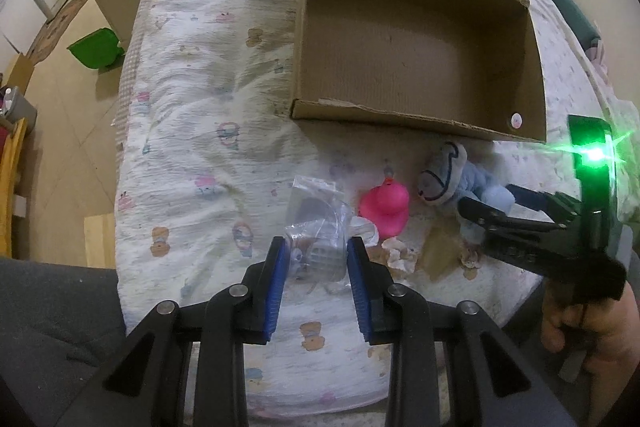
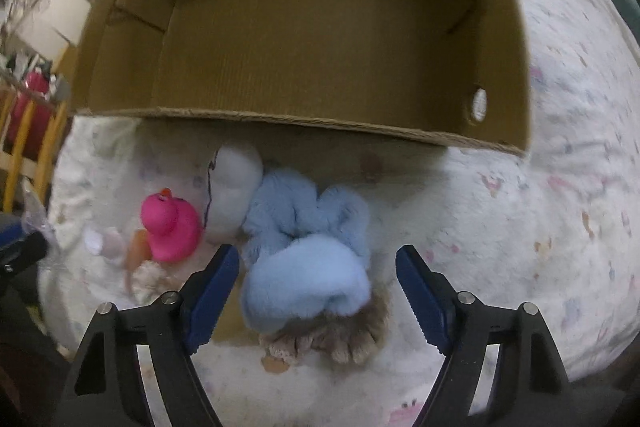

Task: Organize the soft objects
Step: 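Carry the bag and blue plush into the box and open both grippers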

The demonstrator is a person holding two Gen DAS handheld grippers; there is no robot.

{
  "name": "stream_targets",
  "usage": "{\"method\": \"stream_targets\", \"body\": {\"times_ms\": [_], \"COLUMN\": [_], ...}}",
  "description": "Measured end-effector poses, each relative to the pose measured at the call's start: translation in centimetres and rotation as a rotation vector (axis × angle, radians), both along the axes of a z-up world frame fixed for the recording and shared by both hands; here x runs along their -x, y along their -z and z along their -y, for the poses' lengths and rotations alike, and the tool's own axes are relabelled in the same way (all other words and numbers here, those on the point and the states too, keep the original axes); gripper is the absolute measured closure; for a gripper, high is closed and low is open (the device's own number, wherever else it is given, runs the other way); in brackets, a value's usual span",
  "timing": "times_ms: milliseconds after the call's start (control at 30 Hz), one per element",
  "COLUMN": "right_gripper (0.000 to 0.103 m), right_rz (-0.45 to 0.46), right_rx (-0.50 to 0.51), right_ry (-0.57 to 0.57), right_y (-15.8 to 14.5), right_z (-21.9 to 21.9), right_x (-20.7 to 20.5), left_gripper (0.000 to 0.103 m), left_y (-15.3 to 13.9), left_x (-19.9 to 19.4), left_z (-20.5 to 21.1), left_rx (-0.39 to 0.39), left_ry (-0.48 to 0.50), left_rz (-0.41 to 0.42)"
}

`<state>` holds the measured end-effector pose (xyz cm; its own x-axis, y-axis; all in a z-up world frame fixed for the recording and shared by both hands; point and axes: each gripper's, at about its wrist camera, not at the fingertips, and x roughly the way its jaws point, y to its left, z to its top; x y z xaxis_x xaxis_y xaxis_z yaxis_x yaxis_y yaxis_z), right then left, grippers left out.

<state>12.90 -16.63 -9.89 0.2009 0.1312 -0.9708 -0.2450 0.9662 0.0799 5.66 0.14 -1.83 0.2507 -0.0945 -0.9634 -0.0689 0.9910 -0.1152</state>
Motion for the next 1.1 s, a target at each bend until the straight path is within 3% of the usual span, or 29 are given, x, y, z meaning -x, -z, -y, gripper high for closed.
{"method": "stream_targets", "body": {"times_ms": [33,67,100,167,467,767,1100], "right_gripper": [0.047,0.062,0.062,0.073,0.081,0.081,0.081], "right_rz": [-0.003,-0.011,-0.009,0.009,0.082,0.254,0.331], "right_rx": [-0.003,-0.014,-0.021,-0.038,-0.227,-0.374,-0.396], "right_ry": [-0.014,-0.022,-0.02,-0.026,-0.03,0.049,0.152], "right_y": [0.1,0.2,0.1,-0.4,-6.3,-12.2,-12.8], "right_z": [-0.3,-0.3,-0.3,-0.2,2.0,5.2,6.4], "right_x": [0.0,0.0,0.1,0.2,2.8,3.4,-0.9], "left_gripper": [0.075,0.075,0.075,0.075,0.075,0.075,0.075], "left_y": [0.0,-0.2,-0.2,-0.4,-1.6,-3.6,-6.5], "left_x": [0.0,0.0,0.0,0.0,0.2,-1.4,-6.3], "left_z": [0.2,0.4,0.5,0.6,0.7,1.1,2.4], "left_rx": [-0.008,-0.015,-0.022,-0.023,-0.027,-0.033,-0.08], "left_ry": [0.004,0.008,0.011,0.012,0.01,0.007,0.042], "left_rz": [0.003,0.008,0.012,0.018,0.04,0.087,0.241]}}
